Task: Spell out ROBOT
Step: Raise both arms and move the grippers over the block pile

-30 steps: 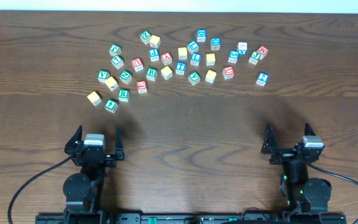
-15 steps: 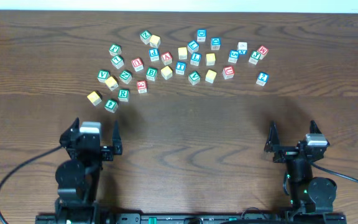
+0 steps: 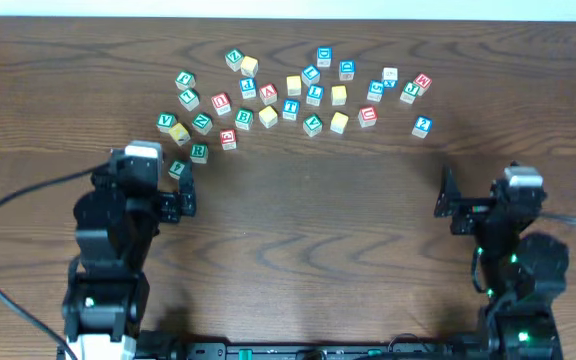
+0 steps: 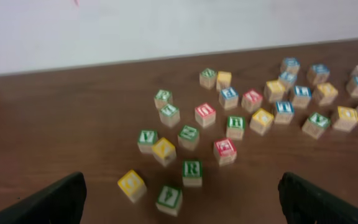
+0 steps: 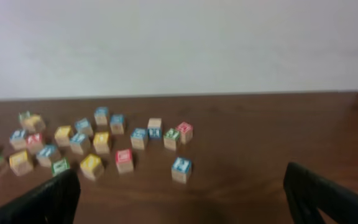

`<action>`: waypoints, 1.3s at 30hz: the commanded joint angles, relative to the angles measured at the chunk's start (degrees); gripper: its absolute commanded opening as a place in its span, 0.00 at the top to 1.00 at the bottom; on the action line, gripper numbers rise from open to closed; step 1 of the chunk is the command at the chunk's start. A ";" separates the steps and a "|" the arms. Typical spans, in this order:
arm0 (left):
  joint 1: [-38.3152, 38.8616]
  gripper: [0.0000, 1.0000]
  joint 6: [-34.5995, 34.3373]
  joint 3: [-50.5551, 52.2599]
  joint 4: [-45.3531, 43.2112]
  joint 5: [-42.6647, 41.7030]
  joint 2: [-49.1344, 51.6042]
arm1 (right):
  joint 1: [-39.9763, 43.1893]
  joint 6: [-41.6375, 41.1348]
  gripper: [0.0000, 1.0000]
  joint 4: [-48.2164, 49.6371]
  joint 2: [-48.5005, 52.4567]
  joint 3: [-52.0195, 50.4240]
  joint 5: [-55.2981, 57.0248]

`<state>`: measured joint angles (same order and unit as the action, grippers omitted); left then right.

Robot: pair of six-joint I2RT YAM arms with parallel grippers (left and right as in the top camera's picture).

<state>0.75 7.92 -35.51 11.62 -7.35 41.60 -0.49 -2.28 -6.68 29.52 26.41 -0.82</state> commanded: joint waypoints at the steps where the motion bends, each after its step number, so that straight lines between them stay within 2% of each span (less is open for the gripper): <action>1: -0.09 0.03 -0.26 -6.08 3.54 -1.22 3.52 | 0.46 0.66 0.01 -2.91 4.76 5.92 -1.36; 20: -0.09 0.03 -0.22 -42.97 39.28 -1.42 30.34 | 0.46 0.66 0.01 -37.68 39.98 45.88 -10.69; 26: -1.16 0.03 0.20 -54.29 47.45 -8.83 39.93 | 0.46 0.68 0.01 -48.76 50.16 59.65 -14.32; 30: -1.81 0.03 0.22 -59.36 50.71 -9.99 44.72 | 0.48 0.70 0.01 -56.43 57.86 69.26 -14.32; 32: -1.81 0.03 0.20 -59.65 50.69 -10.01 45.59 | 0.57 0.72 0.01 -57.90 60.87 72.30 -14.03; 37: -1.81 0.03 0.22 -59.65 50.51 -9.94 45.99 | 0.66 0.68 0.01 -52.72 64.78 73.09 -9.86; 39: -1.81 0.03 0.17 -59.65 50.51 -9.99 45.99 | 0.66 0.66 0.01 -51.36 65.53 73.09 -12.00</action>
<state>-0.71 7.75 -93.58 61.76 -16.43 87.77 -0.49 -2.26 -59.16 94.13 98.10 -12.40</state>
